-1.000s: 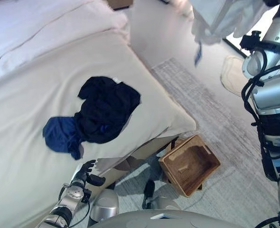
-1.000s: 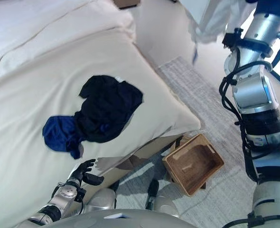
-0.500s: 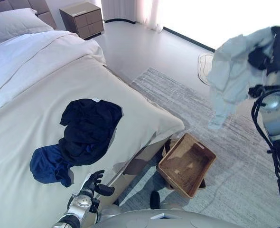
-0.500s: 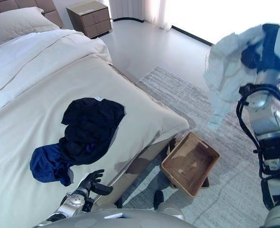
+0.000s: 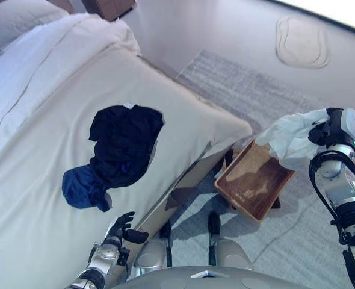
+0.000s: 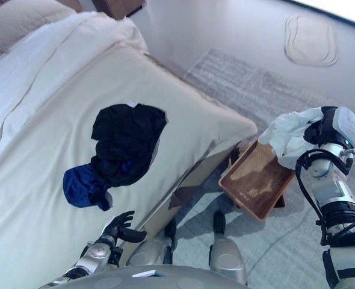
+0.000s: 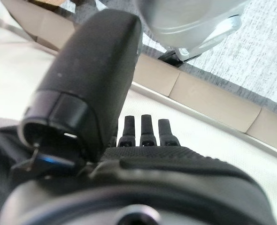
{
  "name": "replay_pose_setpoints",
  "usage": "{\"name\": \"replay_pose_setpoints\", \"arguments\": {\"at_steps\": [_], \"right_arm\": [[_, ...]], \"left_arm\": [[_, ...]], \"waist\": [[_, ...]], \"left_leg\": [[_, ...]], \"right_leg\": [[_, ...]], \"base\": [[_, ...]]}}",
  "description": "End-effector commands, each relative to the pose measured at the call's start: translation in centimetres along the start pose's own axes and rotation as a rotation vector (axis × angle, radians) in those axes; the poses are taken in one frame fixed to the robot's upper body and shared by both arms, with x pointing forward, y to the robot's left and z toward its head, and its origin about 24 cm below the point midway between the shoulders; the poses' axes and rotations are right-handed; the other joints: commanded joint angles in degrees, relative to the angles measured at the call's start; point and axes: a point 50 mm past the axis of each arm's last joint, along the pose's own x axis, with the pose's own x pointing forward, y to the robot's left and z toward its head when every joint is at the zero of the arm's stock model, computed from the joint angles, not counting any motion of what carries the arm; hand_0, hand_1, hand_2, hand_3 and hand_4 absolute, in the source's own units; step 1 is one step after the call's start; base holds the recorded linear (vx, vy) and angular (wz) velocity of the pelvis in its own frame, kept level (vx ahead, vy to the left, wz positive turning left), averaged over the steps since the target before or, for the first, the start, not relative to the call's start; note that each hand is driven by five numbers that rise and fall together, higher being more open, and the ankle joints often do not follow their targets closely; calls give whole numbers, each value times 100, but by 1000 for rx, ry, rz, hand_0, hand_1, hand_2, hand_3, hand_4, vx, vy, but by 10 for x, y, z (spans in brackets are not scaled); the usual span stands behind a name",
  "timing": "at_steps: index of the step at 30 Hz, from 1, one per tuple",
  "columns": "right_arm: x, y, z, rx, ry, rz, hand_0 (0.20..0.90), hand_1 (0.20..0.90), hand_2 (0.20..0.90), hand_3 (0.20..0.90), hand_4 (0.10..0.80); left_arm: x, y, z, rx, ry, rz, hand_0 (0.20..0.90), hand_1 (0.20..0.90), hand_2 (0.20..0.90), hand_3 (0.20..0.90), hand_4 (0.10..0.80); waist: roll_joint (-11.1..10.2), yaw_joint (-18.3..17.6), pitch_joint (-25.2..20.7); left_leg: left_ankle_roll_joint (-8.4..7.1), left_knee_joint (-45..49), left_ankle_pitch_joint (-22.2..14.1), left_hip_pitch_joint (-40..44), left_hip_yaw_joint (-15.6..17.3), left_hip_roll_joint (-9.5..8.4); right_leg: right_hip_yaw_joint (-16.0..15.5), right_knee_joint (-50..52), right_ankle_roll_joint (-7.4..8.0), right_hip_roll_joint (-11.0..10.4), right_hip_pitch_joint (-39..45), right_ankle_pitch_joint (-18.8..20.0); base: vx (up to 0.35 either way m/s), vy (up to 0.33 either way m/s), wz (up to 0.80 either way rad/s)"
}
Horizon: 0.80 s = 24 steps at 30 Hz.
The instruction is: Pick up the clothes from the bed and place them into the basket
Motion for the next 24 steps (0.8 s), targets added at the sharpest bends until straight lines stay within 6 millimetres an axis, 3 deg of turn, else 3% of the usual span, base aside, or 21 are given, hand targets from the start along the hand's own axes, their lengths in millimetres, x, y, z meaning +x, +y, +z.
{"name": "replay_pose_setpoints", "arguments": {"at_steps": [1, 4, 9, 12, 21, 22, 23, 24], "right_arm": [[28, -45, 64, 132, -198, -286, 300, 300, 300, 200, 100], [31, -37, 63, 116, -133, -296, 300, 300, 300, 200, 100], [40, -26, 53, 97, -16, -268, 300, 300, 300, 200, 100], [48, -30, 52, 95, 43, -277, 300, 300, 300, 200, 100], [66, -55, 90, 193, 64, -400, 300, 300, 300, 200, 100], [67, -59, 94, 194, 63, -411, 396, 396, 396, 313, 213], [68, -59, 96, 216, 82, -396, 900, 900, 900, 900, 800], [69, -61, 96, 237, 83, -401, 900, 900, 900, 900, 800]], "left_arm": [[7, 13, 35, -18, -157, 56, 900, 900, 900, 900, 800], [10, 13, 62, -39, -256, 62, 900, 900, 900, 900, 800], [10, 13, 87, -47, -355, 55, 900, 900, 900, 900, 800], [8, 9, 93, -28, -390, 31, 900, 900, 900, 900, 800], [4, 2, 113, -14, -480, 21, 900, 900, 900, 900, 800], [4, 2, 117, -20, -496, 19, 900, 900, 900, 900, 800], [3, 1, 121, -24, -508, 17, 900, 900, 900, 900, 800], [3, 2, 123, -26, -516, 16, 900, 900, 900, 900, 800]], "waist": [[-347, 23, 221], [-150, 2, 610], [176, 87, 1001], [386, 189, 1002], [667, 458, 1002], [688, 478, 1002], [691, 494, 1002], [690, 503, 1002]], "left_leg": [[15, 606, -506, -227, -208, -152], [46, 739, -395, -738, -221, -183], [93, 915, -208, -1427, -247, -329], [125, 998, -89, -2040, -250, -419], [238, 1098, 150, -3408, -258, -600], [236, 1075, 186, -3501, -254, -591], [231, 1060, 213, -3568, -255, -583], [230, 1026, 233, -3591, -257, -574]], "right_leg": [[-139, 1127, -150, -150, -122, -825], [-147, 1557, -184, -187, -786, -863], [-190, 2013, -190, -237, -1570, -880], [-151, 2167, -184, -229, -2223, -840], [-107, 2492, -158, -166, -3654, -738], [-105, 2501, -155, -154, -3753, -724], [-111, 2492, -147, -149, -3817, -706], [-117, 2470, -139, -145, -3839, -689]], "base": [[-244, 28, -4], [-160, 10, -4], [-89, -11, 3], [-38, -47, 2], [-56, -60, 9], [-45, -34, 14], [-39, -31, 15], [-23, -20, 13]]}}
